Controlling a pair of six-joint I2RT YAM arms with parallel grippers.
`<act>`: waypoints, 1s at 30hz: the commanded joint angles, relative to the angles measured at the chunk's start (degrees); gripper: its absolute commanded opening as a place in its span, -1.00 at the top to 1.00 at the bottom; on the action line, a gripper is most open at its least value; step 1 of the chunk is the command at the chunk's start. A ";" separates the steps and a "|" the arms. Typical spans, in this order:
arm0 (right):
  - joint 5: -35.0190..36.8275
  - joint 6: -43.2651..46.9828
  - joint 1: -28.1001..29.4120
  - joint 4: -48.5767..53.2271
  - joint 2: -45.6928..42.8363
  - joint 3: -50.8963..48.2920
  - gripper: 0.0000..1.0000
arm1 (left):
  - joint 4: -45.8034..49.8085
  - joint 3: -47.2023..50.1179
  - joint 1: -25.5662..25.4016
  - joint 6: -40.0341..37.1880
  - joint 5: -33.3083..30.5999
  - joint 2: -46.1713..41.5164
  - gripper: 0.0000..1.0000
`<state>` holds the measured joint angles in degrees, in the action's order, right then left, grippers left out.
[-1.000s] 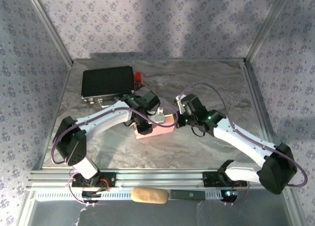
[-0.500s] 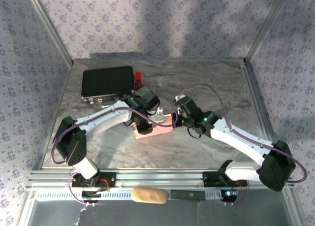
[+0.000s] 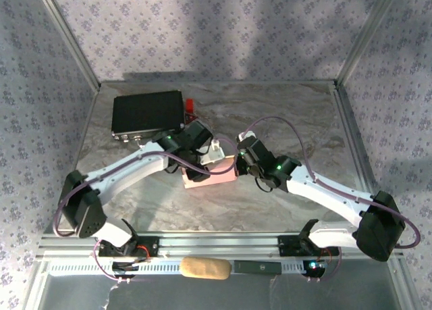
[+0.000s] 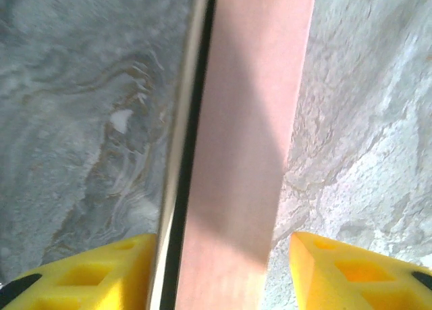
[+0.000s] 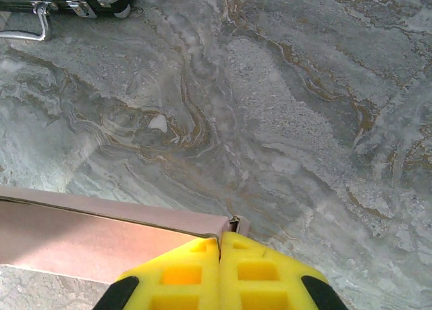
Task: Fold the paper box
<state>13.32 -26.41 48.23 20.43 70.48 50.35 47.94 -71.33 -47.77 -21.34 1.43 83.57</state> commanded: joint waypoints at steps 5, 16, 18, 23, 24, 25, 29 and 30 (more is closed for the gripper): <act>2.13 -1.01 1.34 2.43 1.04 0.16 0.99 | -5.19 4.14 1.91 12.12 -0.85 -14.64 -0.22; 1.88 -0.57 1.78 3.22 1.94 1.42 0.99 | 2.28 10.47 17.08 25.92 2.16 -19.07 -0.04; 1.82 -0.73 1.90 3.04 2.00 1.29 0.99 | 0.18 11.78 17.26 26.68 4.46 -19.23 -0.03; 1.76 -0.49 1.88 3.28 2.38 1.73 0.99 | -2.19 12.70 17.10 27.12 5.41 -19.52 -0.03; 1.76 -0.47 1.87 3.31 2.38 1.80 0.99 | -2.64 13.00 17.08 27.15 6.45 -19.43 -0.03; 1.80 -0.48 1.94 3.38 2.38 1.84 0.99 | -3.01 13.21 16.87 27.23 7.19 -19.28 -0.05; 1.53 -0.57 1.87 3.13 2.49 1.92 0.99 | -4.57 14.41 16.48 28.28 6.46 -18.30 -0.07; 1.53 -0.56 1.87 3.10 2.56 1.95 0.99 | -5.33 14.77 16.49 28.49 6.60 -17.96 -0.07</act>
<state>15.25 -26.41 49.54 20.58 72.03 51.53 44.99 -57.39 -30.92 5.72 6.68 64.95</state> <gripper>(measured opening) 0.061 0.536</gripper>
